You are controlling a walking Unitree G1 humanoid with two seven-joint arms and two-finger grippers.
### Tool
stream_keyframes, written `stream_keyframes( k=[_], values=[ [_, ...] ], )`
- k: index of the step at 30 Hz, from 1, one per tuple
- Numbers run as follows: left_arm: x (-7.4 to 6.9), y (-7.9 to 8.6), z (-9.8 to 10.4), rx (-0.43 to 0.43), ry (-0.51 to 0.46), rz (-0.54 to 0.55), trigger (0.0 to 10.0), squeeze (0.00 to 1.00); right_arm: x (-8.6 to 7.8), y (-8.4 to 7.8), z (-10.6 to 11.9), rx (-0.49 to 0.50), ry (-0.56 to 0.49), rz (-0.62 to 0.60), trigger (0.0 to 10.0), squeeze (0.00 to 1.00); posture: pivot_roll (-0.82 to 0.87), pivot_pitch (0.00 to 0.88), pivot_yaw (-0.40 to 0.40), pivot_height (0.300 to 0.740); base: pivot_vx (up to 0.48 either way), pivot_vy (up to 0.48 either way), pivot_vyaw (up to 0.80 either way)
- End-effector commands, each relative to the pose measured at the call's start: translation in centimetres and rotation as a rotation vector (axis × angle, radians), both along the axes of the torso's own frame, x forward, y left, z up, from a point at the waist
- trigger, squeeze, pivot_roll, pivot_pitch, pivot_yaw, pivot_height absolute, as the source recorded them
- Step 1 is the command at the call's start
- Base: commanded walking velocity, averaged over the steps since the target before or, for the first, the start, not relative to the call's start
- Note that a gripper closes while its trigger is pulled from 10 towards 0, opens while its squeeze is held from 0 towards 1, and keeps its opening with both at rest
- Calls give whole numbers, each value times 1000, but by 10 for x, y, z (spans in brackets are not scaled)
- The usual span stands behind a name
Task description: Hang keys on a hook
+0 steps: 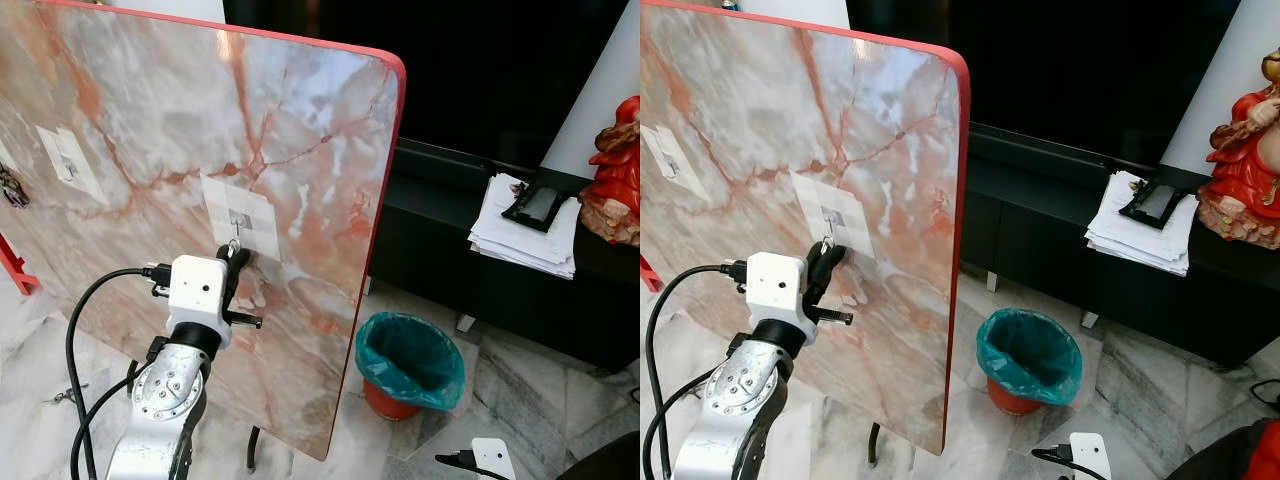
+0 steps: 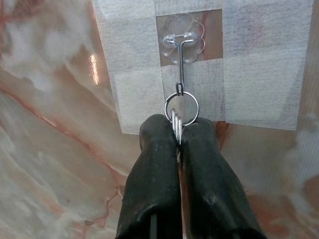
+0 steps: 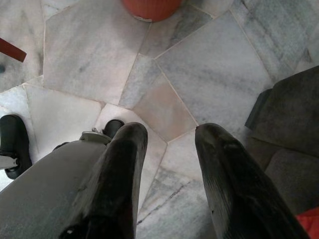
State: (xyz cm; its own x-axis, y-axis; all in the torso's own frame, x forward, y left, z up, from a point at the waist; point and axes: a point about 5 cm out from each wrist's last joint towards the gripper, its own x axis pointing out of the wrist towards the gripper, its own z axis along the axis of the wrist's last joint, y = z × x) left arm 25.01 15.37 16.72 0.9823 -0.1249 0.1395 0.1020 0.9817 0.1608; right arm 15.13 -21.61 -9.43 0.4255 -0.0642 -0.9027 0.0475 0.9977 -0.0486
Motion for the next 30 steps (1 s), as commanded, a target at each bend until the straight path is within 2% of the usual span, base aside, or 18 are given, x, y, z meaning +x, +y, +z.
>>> stream_keyframes(
  k=[1,5,10,11,12,13,14,27,30],
  values=[
    [2,-2,-1,2,10,2,10000,0,3,-1,1,-3,-4,3,10000,0,15,0,-54,740,0,0,0],
    [3,-3,-1,3,9,1,10000,0,3,-1,1,-3,-4,1,10000,0,15,0,-54,740,0,0,0],
    [3,-3,-2,47,15,-10,10000,0,2,-1,1,-4,-4,3,10000,0,15,0,-53,740,0,0,0],
    [3,-3,-2,47,14,-8,10000,294,2,-1,1,-4,-4,5,10000,0,15,0,-53,740,0,0,0],
    [3,-2,-2,46,13,-6,10000,294,2,-1,1,-4,-4,5,10000,0,15,0,-53,740,0,0,0],
    [3,-2,-2,46,12,-5,10000,412,2,-1,1,-4,-4,6,10000,0,13,0,-53,740,0,0,0],
    [3,-1,-1,42,11,-1,10000,1000,2,-1,1,-4,-4,5,10000,0,13,0,-53,740,0,0,0],
    [2,-2,-2,35,8,-6,10000,1000,3,-1,1,-5,-4,7,10000,0,13,0,-54,740,0,0,0],
    [-4,-1,0,8,-6,-27,10000,1000,3,-2,1,-5,-4,7,10000,0,15,0,-55,740,0,0,0]
  ],
)
